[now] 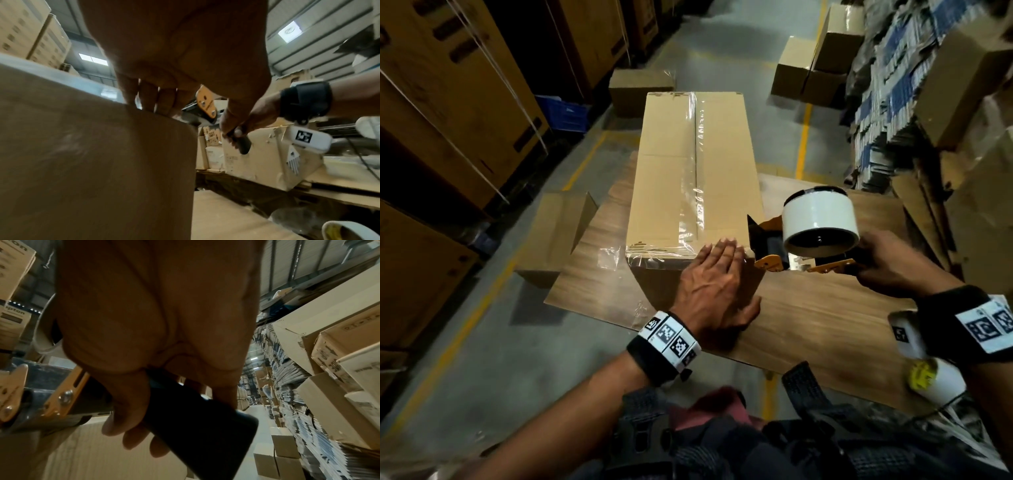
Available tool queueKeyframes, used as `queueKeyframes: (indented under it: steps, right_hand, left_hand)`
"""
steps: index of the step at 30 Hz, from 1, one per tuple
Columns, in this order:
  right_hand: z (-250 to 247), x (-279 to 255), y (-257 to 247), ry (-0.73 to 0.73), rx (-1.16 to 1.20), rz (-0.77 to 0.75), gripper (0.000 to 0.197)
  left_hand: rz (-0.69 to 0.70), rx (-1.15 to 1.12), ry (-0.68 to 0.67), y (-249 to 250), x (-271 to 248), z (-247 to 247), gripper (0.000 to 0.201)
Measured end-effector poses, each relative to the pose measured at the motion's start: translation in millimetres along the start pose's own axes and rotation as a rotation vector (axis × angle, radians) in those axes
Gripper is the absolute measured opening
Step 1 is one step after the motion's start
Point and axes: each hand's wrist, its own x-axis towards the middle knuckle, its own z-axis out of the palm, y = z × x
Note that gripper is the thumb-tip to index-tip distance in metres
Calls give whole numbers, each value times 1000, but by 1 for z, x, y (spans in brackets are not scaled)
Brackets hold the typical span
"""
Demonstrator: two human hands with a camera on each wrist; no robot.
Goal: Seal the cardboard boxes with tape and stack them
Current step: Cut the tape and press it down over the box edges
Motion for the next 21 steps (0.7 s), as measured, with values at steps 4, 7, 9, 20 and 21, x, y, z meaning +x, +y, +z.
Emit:
queueKeyframes:
  steps: [4, 7, 9, 20, 21]
  right_hand:
    - [-1, 0, 3, 10, 55, -4, 52]
    - [-4, -4, 8, -20, 51, -12, 48]
    - [-7, -7, 11, -17, 65, 8, 46]
    - [-24, -28, 58, 45, -17, 148, 36]
    - [-23, -28, 60, 46, -20, 147, 35]
  left_hand:
    - [63, 15, -42, 12, 9, -1, 96]
    - [60, 17, -44, 9, 5, 5, 96]
    - [53, 10, -37, 6, 5, 5, 97]
    - [63, -39, -11, 6, 7, 7, 98]
    - [60, -42, -5, 6, 6, 7, 99]
